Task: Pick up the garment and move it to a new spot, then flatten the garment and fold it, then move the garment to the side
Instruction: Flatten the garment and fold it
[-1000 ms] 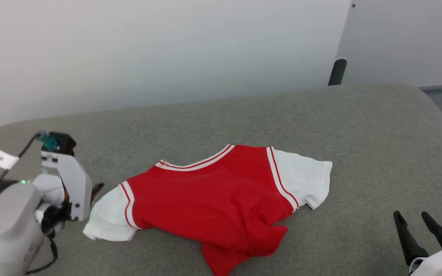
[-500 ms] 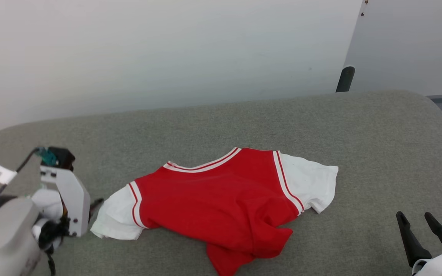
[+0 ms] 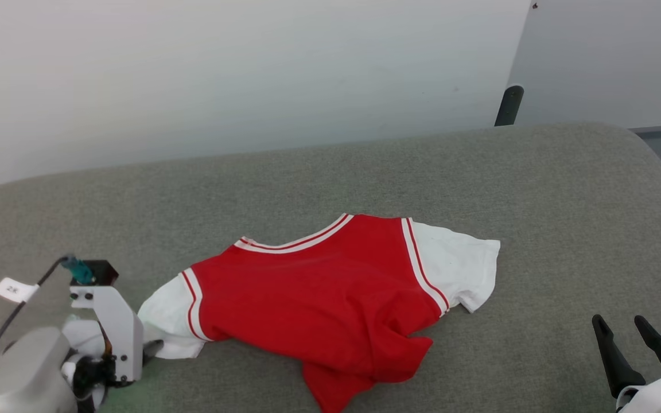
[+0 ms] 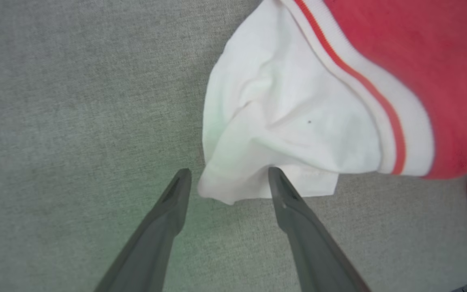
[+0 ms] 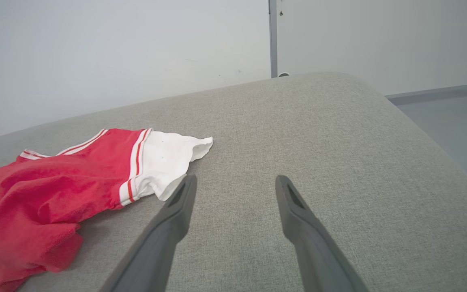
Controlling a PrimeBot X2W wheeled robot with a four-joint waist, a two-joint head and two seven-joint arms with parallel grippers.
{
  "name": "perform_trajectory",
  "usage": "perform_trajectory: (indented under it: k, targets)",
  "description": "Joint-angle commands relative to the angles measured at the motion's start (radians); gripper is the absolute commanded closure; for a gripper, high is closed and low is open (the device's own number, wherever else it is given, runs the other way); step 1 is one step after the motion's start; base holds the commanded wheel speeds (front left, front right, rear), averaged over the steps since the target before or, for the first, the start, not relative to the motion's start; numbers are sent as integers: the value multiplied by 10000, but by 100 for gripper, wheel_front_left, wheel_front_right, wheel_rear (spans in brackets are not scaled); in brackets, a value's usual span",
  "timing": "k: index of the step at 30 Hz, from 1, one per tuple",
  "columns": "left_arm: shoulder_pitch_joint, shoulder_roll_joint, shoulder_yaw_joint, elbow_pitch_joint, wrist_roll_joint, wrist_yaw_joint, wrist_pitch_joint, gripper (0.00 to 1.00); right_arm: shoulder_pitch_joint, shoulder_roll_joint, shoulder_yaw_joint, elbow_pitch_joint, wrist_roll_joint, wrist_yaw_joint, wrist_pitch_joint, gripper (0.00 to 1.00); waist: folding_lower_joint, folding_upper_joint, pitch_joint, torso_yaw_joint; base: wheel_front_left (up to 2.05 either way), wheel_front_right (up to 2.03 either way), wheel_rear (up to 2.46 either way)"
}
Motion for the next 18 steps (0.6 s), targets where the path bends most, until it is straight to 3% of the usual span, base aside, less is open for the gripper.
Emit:
perform_trajectory:
  k: [1, 2, 3, 11, 18]
  targets:
    - [141, -84, 33, 46, -33, 2, -5, 59, -78, -46, 9, -32, -10, -6, 13, 0, 0, 0, 20, -24, 0, 0, 0]
    - [130, -128, 29, 110, -62, -20, -31, 94, -92, -48, 20, -31, -17, -6, 23, 0, 0, 0, 27, -37, 0, 0, 0]
    - [113, -142, 3, 172, -57, -41, -59, 100, -109, -48, 33, -29, -24, -6, 25, 0, 0, 0, 32, -50, 0, 0, 0]
    - [-109, -145, -147, 243, -76, -129, -269, 100, -42, -87, 30, 31, -79, -6, 14, 0, 0, 0, -18, -67, 0, 0, 0]
    - [-709, 127, -686, -427, 535, -153, -478, 100, 24, -48, 13, 47, -80, -6, 11, 0, 0, 0, -84, -15, 0, 0, 0]
